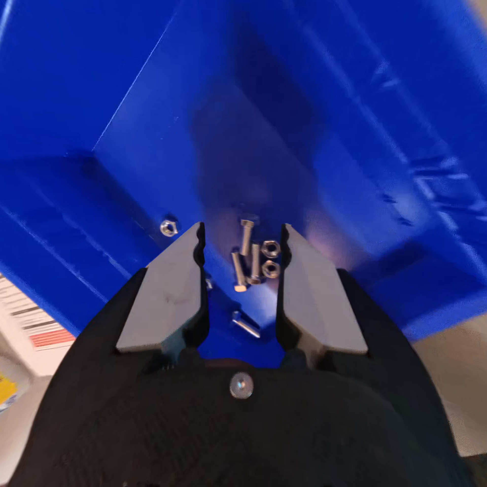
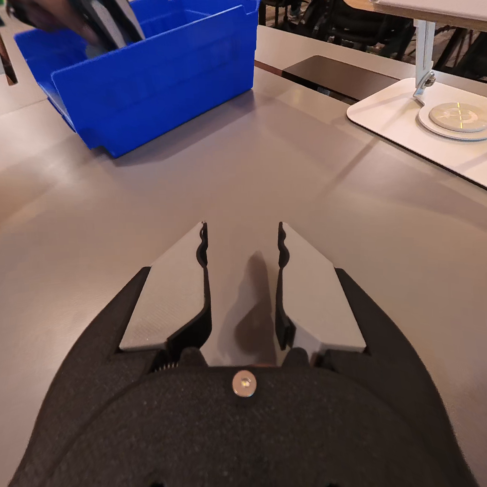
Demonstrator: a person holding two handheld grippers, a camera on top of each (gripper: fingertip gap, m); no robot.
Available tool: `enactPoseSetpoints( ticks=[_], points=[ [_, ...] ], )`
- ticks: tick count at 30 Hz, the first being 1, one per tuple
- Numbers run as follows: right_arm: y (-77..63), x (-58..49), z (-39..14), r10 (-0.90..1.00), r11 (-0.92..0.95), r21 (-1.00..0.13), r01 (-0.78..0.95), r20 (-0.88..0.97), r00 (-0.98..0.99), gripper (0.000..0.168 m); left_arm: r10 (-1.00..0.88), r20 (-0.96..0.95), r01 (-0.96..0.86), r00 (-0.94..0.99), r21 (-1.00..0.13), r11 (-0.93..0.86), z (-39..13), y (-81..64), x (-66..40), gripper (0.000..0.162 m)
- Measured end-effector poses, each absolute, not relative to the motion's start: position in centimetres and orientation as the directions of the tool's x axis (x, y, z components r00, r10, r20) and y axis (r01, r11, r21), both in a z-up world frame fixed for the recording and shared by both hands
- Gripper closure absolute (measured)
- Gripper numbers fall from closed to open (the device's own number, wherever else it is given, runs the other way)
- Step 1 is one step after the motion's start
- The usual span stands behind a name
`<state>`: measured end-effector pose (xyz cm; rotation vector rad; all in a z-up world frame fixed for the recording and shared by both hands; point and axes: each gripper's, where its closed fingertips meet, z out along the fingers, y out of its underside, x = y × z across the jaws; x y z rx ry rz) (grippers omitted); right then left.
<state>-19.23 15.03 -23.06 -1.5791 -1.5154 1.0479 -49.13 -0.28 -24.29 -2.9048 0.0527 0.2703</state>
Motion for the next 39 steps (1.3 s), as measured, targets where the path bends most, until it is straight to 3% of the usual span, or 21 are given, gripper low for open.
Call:
enactPoseSetpoints(
  ticks=[8, 9, 11, 15, 21, 23, 32, 35, 39],
  points=[
    [14.3, -18.8, -22.8, 0.989, -0.111, -0.901, 0.419, -0.139, -0.039, 0.117, -0.045, -0.128, -0.058, 0.991, -0.099, -0.993, -26.9, -0.1, -49.7, 0.109],
    [14.2, -18.8, -22.8, 0.990, -0.105, -0.902, 0.418, -0.133, -0.039, 0.117, -0.030, -0.083, -0.038, 0.996, -0.107, -0.994, -27.2, -0.1, -49.0, 0.120],
    [14.0, -18.7, -22.8, 0.992, -0.093, -0.903, 0.419, -0.121, -0.041, 0.117, 0.016, -0.079, 0.007, 0.997, -0.110, -0.994, -27.2, -0.2, -49.1, 0.111],
    [13.7, -18.6, -22.9, 0.993, -0.075, -0.902, 0.424, -0.107, -0.052, 0.117, -0.010, -0.116, -0.015, 0.993, -0.041, -0.999, -27.1, -2.0, -49.4, 0.108],
    [13.7, -18.6, -22.8, 0.990, -0.090, -0.904, 0.419, -0.126, -0.057, 0.117, 0.004, -0.050, 0.000, 0.999, -0.081, -0.997, -27.3, -2.1, -49.2, 0.115],
    [13.7, -18.5, -22.8, 0.990, -0.096, -0.904, 0.417, -0.131, -0.056, 0.117, -0.007, -0.071, -0.016, 0.997, -0.121, -0.993, -27.3, -1.7, -49.7, 0.154],
    [13.6, -18.2, -22.7, 0.991, -0.089, -0.906, 0.414, -0.122, -0.053, 0.118, 0.165, -0.170, 0.108, 0.972, -0.303, -0.947, -24.6, -1.5, -51.3, 0.154],
    [13.6, -18.2, -22.6, 0.991, -0.091, -0.909, 0.408, -0.123, -0.054, 0.119, 0.225, -0.217, 0.109, 0.950, -0.446, -0.888, -20.4, -0.8, -50.4, 0.155],
    [13.2, -18.2, -21.7, 0.983, -0.128, -0.921, 0.367, -0.168, -0.080, 0.119, 0.246, -0.174, 0.043, 0.954, -0.729, -0.683, -12.1, 2.1, -44.3, 0.155]
  ],
)
